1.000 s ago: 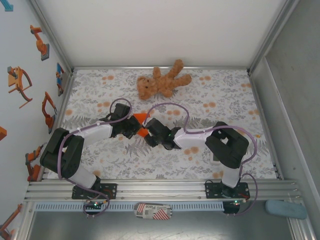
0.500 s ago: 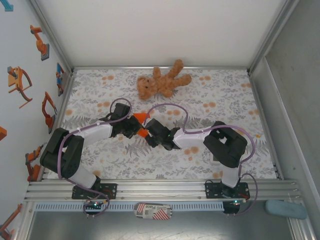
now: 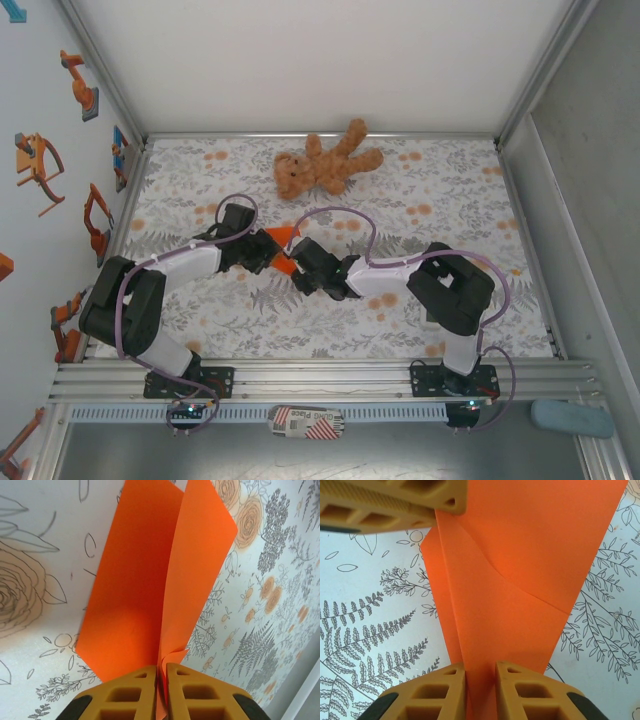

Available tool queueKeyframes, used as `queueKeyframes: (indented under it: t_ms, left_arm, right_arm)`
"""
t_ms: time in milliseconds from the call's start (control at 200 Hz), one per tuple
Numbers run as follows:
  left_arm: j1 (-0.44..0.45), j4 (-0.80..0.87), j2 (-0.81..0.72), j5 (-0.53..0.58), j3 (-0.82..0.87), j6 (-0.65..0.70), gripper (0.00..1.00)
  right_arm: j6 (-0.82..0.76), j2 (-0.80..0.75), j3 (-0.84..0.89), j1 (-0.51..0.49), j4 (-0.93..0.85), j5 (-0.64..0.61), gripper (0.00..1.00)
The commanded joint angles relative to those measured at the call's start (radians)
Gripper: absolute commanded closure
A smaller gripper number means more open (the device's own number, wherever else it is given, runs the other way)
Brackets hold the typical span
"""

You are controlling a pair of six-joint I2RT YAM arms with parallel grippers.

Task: Fold a paper plane with a square sheet of paper (pick it up from the middle)
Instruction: Fourth fold the wing at the center of the table.

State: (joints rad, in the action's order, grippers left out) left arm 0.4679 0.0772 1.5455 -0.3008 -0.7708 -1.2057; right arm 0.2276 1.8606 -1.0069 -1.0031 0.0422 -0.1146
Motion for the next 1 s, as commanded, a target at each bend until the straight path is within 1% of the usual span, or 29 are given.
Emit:
queueKeyframes:
  t_ms: [0,155,436,706,771,881,996]
  left_arm:
    - [-0.014,0.024,-0.010,-0.033,-0.026,0.014,0.88]
    - [-0.016,0.017,0.001,-0.051,-0.029,0.013,0.93]
    - [-0.016,0.036,-0.001,-0.049,-0.048,0.012,0.93]
    - [-0.016,0.039,0.004,-0.048,-0.051,0.013,0.93]
    - [-0.017,0.039,0.004,-0.048,-0.050,0.013,0.93]
    - [-0.018,0.045,-0.001,-0.045,-0.047,0.014,0.91]
    - [-0.024,0.060,-0.011,-0.036,-0.047,0.023,0.87]
  right_arm:
    - [-0.020,-0.001,0.016,-0.006,0.038,-0.017,0.80]
    - [-0.020,-0.005,0.013,-0.006,0.039,-0.017,0.80]
    - [-0.032,0.012,-0.010,-0.008,0.031,-0.017,0.72]
    - [-0.027,0.026,-0.008,-0.010,0.031,-0.020,0.72]
    - [-0.025,0.023,-0.003,-0.012,0.031,-0.031,0.73]
    - [-0.022,0.014,0.006,-0.011,0.034,-0.042,0.80]
    - [-0.027,0.004,0.016,-0.011,0.039,-0.031,0.85]
